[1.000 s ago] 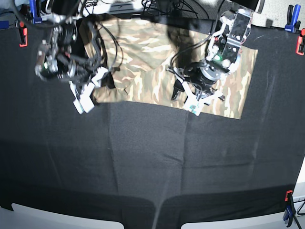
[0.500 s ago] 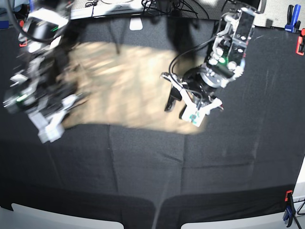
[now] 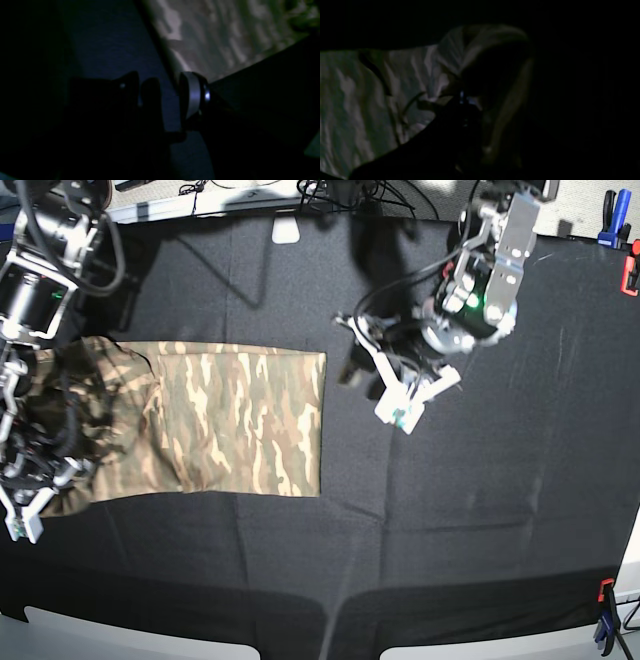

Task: Layout the t-shirt on the table in an organized manner, then fold the t-shirt properly
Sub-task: 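Grasp the other end with the right gripper and drag the strip toward it, then fold the end held by the right gripper over onto the folded stack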

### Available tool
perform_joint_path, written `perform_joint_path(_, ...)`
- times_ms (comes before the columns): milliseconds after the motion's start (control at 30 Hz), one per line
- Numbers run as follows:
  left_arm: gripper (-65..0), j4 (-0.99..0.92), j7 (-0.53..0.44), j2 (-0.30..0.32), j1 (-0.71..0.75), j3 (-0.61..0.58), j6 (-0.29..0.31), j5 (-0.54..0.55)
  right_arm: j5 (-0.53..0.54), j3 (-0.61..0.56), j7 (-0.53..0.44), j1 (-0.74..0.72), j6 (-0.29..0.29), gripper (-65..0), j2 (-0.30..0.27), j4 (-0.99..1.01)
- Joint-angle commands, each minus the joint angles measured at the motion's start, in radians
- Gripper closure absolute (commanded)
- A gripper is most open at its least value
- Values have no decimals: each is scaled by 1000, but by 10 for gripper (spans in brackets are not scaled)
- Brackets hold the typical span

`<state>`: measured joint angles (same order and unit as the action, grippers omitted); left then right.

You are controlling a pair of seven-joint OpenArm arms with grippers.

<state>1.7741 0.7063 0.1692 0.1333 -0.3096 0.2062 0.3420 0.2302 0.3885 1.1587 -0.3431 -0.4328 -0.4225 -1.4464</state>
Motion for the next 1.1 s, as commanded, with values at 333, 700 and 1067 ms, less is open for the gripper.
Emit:
perform_joint_path(333,-245,19,-48,-2,0,-2,7,8,-66,2,-23,-98,26,0,255,-18)
perform_joint_path(700,-245,19,-48,-2,0,-2,7,8,-153,2,-43,-109,30,0,512,-18)
perform_joint_path(1067,-245,19,-32,0,0,-2,7,8,-228,-22,-122,-105,30,0,580,-16)
